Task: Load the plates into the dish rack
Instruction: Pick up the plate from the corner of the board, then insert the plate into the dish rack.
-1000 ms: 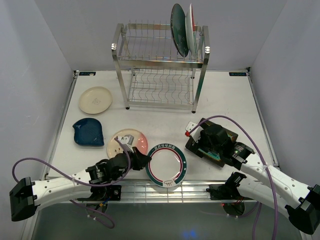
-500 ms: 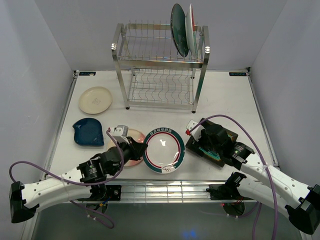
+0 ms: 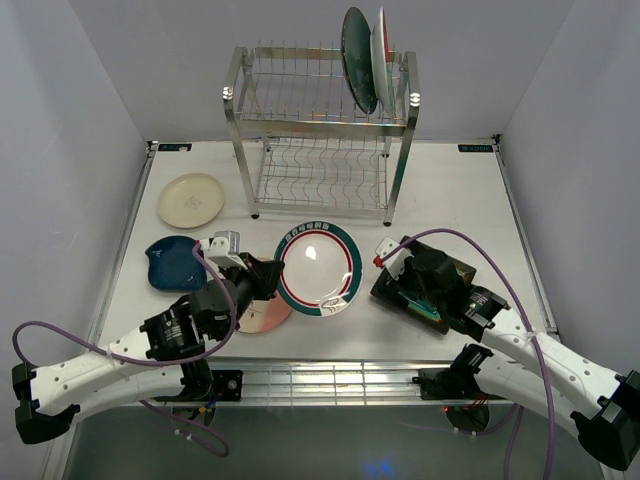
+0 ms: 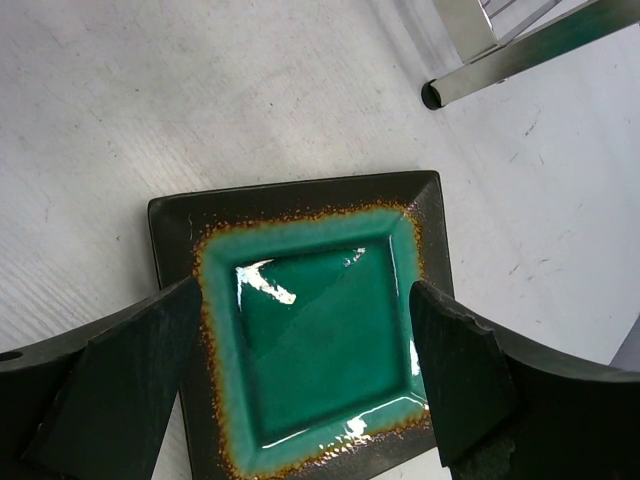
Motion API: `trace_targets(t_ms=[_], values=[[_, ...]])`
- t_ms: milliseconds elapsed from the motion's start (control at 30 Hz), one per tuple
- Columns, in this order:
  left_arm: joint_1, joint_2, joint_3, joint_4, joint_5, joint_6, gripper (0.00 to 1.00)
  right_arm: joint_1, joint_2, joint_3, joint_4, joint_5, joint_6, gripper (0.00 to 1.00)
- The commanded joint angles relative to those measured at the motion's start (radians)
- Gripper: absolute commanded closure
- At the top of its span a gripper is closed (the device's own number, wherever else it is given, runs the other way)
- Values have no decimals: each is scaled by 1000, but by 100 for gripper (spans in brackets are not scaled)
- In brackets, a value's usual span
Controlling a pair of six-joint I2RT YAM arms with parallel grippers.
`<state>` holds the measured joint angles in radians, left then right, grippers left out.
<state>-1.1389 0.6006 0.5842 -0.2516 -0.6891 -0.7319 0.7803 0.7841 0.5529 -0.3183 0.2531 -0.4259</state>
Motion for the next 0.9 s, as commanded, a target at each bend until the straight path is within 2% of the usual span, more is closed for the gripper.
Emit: trace_targets(t_ms=[0,367,667,800,867], values=[[-1,28,109,95,-49,48,100,5,-9,-7,44,18,9,10],[-1,162,406,89,-131,158,100,5,-13,-8,42,18,7,10],[-1,202,529,238,-234,319,100,5,-9,-10,42,20,7,10],[-1,238,549,394,-296,416,100,7,-6,-8,44,20,7,10],[-1,252,568,410,-306,450,100,7,-5,-10,42,21,7,10]])
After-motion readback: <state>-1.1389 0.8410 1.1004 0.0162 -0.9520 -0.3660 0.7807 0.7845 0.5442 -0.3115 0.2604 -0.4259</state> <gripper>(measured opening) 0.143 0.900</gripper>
